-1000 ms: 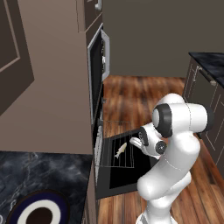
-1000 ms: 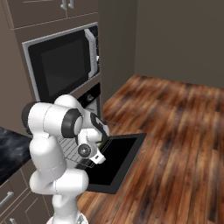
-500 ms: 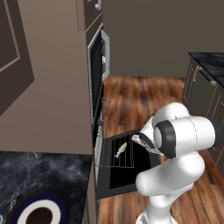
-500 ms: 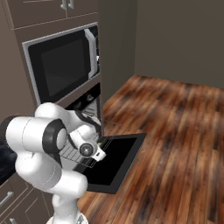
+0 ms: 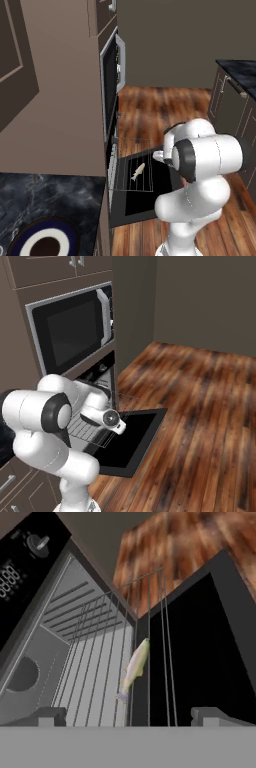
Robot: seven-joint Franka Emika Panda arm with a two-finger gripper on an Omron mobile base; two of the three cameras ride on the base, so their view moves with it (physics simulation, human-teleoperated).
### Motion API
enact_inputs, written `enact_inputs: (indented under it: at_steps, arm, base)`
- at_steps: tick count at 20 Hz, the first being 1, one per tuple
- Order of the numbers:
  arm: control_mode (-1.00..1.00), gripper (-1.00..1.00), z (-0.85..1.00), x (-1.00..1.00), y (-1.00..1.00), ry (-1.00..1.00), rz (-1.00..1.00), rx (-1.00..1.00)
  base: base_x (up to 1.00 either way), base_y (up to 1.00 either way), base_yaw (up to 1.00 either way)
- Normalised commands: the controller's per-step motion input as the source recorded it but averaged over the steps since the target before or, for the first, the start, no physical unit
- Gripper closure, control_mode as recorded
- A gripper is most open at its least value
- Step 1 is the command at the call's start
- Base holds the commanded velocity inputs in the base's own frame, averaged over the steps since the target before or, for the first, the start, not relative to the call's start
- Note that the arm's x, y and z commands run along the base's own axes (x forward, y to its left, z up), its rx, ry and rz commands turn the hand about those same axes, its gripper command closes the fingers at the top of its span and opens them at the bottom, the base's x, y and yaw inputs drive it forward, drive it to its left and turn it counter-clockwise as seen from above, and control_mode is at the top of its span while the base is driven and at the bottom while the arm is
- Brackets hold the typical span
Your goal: Place the fish on the rack of the oven, and slide the rack back inside. Close the oven door.
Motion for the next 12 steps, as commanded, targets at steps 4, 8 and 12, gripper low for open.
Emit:
enact_inputs:
  at_steps: [4,8,12]
  arm:
    - [-1.00,-1.00,-0.40,0.08,0.00,0.00,0.09,0.04]
    - [-1.00,-1.00,-0.46,0.08,0.00,-0.01,0.09,0.07]
    - [-1.00,-1.00,-0.47,0.06,0.00,-0.04,0.10,0.08]
  base:
    - [0.00,0.00,0.00]
    - [0.00,0.00,0.00]
    - [0.00,0.00,0.00]
